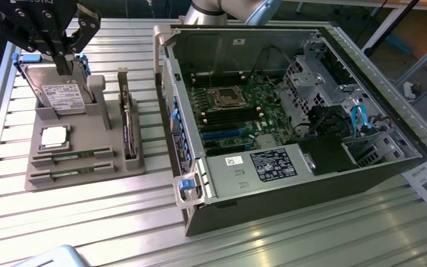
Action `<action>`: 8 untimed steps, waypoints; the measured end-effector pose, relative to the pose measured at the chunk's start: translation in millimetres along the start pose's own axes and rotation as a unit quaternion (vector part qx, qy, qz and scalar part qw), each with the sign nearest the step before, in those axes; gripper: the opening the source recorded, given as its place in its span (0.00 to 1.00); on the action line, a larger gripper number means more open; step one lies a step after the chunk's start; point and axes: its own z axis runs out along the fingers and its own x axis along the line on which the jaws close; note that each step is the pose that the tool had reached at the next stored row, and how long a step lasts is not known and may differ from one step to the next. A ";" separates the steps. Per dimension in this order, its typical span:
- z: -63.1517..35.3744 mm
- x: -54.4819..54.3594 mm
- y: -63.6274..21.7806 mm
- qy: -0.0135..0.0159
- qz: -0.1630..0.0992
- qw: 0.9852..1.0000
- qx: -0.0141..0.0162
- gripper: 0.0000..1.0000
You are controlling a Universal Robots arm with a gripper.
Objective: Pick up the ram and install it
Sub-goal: 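Reach for the ram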
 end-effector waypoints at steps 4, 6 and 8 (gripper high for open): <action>0.0 0.0 -0.2 0.000 0.000 1.000 0.000 0.10; -0.1 0.6 -2.7 0.000 0.000 1.000 0.000 0.10; -0.3 1.8 -8.1 0.000 0.000 1.000 0.000 0.10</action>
